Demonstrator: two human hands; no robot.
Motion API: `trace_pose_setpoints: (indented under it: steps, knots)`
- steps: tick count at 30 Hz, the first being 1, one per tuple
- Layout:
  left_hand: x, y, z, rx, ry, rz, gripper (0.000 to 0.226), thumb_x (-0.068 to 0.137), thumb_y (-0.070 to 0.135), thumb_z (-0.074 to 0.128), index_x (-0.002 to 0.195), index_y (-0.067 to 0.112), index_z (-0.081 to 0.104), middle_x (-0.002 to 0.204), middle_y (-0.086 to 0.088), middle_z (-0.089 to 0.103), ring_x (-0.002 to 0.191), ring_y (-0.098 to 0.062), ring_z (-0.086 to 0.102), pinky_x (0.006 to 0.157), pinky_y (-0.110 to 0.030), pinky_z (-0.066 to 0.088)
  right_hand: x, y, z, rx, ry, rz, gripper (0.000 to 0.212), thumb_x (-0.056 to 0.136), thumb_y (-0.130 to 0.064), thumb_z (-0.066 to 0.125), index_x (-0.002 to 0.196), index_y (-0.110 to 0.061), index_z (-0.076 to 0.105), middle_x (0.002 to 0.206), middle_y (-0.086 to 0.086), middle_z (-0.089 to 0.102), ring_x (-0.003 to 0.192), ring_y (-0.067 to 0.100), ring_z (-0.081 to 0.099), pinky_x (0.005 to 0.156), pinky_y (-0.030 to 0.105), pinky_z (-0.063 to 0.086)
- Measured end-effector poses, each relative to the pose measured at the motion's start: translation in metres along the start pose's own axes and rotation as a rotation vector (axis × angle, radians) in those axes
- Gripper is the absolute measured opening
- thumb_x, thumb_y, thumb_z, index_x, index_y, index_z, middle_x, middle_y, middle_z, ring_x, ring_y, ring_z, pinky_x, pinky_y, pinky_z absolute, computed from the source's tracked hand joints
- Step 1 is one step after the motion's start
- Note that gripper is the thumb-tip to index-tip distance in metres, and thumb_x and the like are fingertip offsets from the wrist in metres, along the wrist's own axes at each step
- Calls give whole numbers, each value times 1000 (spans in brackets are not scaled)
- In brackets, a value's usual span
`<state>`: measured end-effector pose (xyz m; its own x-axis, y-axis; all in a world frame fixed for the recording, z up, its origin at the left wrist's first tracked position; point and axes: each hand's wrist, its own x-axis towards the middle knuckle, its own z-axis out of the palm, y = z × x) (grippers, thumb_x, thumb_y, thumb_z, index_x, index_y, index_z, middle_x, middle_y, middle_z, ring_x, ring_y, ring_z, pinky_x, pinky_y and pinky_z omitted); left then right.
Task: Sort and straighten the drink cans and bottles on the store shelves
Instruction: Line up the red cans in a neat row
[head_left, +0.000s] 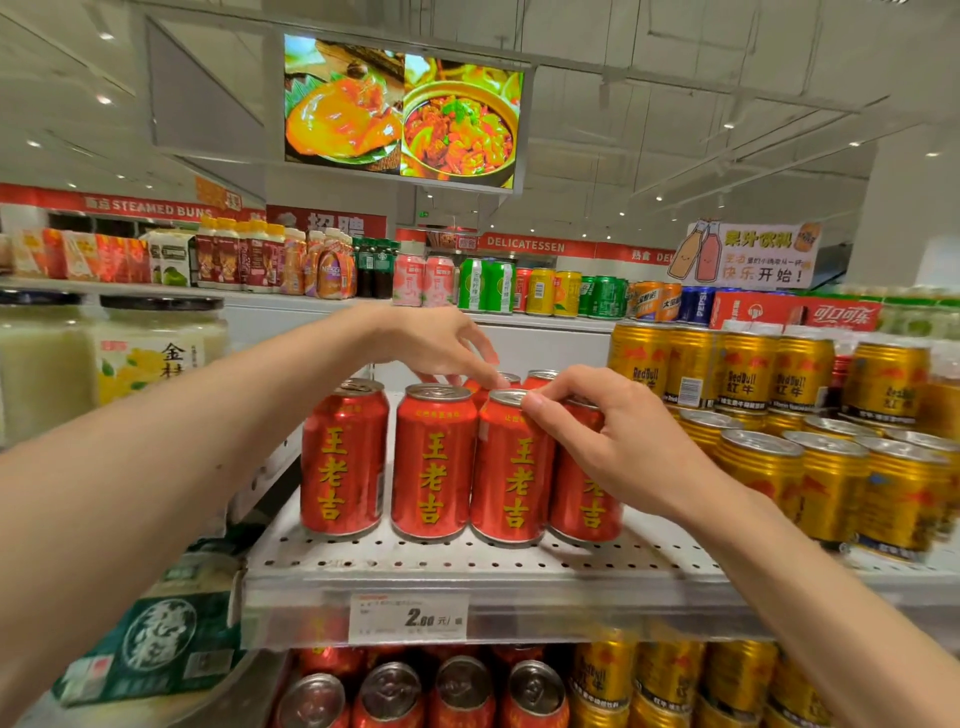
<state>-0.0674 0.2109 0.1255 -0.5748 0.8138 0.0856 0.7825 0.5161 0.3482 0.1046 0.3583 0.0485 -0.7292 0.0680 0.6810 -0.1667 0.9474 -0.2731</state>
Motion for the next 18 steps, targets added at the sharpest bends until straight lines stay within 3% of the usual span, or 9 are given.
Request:
trace_pose_setpoints:
  steps: [5,11,18]
  knots:
    - [0,0,1,11,-13,40,51,86,48,73,131,25,66,126,7,70,110,-11,66,103,-40,52,0,-1,0,-19,-8,2,32,94,-58,51,97,-32,69,93,-20,62,92,0,54,78,26,43]
    - [-18,-12,-11,-12,97,17,45,86,45,75,122,18,70,108,7,72,94,-9,69,78,-25,58,-1,-2,-1,-22,-6,11,34,94,-57,51,99,-28,70,91,-22,60,92,4,55,81,30,47]
    - [-49,-40,-27,83,88,-89,35,88,37,74,116,15,73,110,4,73,97,-13,70,80,-31,60,-2,-2,0,-16,4,0,34,93,-58,50,96,-30,68,89,-30,56,91,3,55,80,29,43]
